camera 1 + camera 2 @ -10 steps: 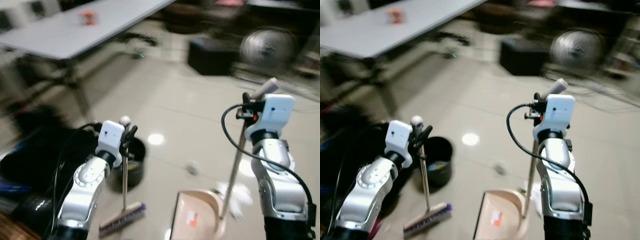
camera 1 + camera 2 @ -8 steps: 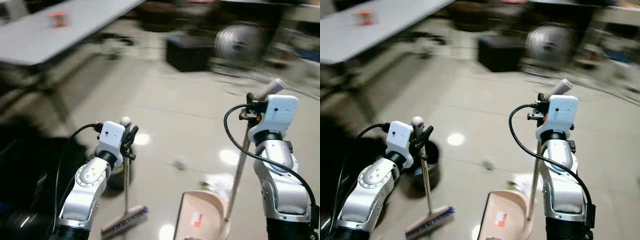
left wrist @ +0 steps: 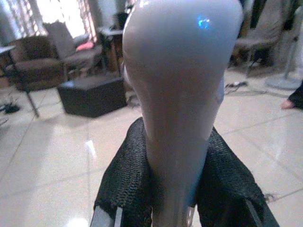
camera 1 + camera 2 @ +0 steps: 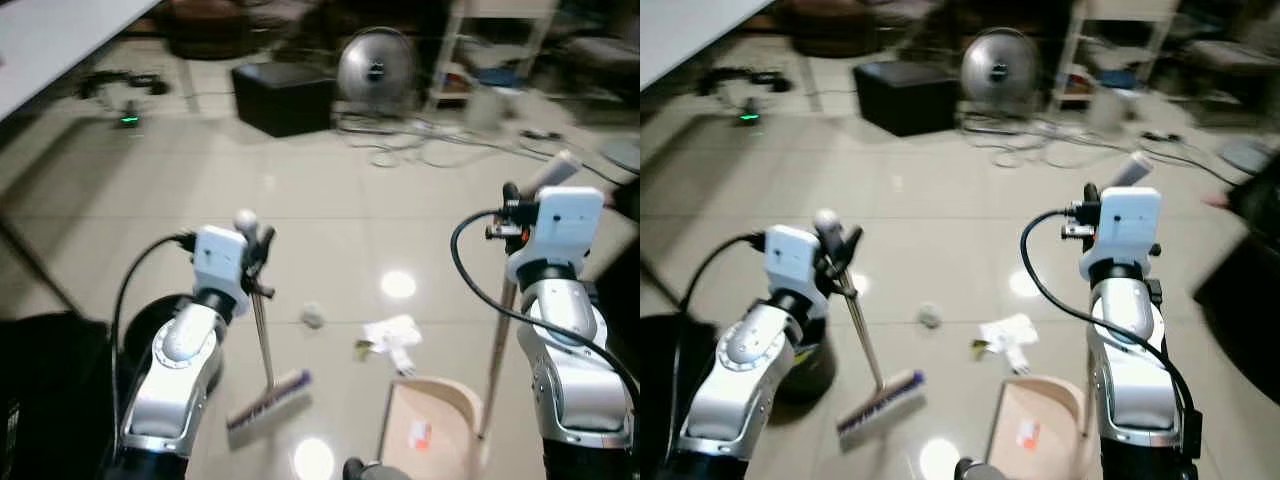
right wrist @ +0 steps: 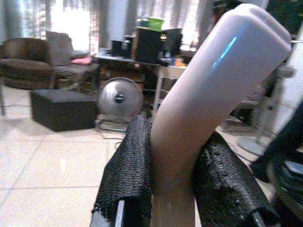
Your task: Sweep floor
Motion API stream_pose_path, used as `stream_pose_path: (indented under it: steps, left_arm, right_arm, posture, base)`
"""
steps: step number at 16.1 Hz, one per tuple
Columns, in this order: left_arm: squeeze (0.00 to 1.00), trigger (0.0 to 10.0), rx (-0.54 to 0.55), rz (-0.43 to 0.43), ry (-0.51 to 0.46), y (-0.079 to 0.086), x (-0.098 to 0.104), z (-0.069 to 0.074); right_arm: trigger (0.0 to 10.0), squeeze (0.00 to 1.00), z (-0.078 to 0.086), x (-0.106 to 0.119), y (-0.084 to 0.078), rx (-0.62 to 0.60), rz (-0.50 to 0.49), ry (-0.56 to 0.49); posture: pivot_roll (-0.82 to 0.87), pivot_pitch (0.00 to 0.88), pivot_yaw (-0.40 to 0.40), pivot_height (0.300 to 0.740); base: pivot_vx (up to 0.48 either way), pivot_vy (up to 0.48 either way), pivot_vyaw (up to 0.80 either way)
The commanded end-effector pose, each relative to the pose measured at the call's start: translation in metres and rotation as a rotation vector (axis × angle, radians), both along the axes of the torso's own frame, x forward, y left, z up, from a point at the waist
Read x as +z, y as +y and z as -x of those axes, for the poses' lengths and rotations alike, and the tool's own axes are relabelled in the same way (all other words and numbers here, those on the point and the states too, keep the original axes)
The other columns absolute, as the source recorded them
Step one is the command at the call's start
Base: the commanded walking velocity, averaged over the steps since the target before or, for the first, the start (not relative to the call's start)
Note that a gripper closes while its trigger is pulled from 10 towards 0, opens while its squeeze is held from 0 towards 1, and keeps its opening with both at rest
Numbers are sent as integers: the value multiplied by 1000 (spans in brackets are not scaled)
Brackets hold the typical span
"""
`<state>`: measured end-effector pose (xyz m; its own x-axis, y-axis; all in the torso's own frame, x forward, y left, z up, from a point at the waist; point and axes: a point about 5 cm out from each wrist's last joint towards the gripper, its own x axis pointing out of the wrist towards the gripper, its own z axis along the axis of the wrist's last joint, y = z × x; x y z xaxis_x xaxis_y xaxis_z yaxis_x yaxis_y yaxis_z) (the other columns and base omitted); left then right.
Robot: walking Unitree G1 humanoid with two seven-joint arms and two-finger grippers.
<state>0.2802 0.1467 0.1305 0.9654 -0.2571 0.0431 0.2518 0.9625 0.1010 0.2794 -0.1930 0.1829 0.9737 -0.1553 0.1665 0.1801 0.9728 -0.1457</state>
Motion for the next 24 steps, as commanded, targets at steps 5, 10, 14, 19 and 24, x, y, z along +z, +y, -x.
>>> stream_pose_path:
  steps: [5,10,14,19,24]
  left_arm:
    - [0,10000,-24,-30,-124,-7,25,-5]
    - [0,10000,-18,-26,-127,-8,27,-6]
    - [0,10000,3,-37,-124,-8,23,-7]
    - [0,10000,63,-32,-124,0,23,-11]
    - [0,10000,49,-34,-135,-3,28,-17]
  right_arm:
    - [10000,0,3,9,-9,-78,27,-13]
    - [10000,0,4,10,-3,-50,34,-12]
    - [10000,0,4,14,-2,-50,39,-36]
    - [10000,0,0,11,7,-15,103,-21]
    - [10000,0,-10,19,14,12,74,-77]
  posture:
    - [-119,0,2,740]
    - [-125,0,3,740]
    - [-118,0,5,740]
    - [-105,0,2,740]
    - [-115,0,15,740]
  base:
    - [279,0,-480]
    - [299,0,0]
    - [300,0,0]
    - [300,0,429]
    - [300,0,320]
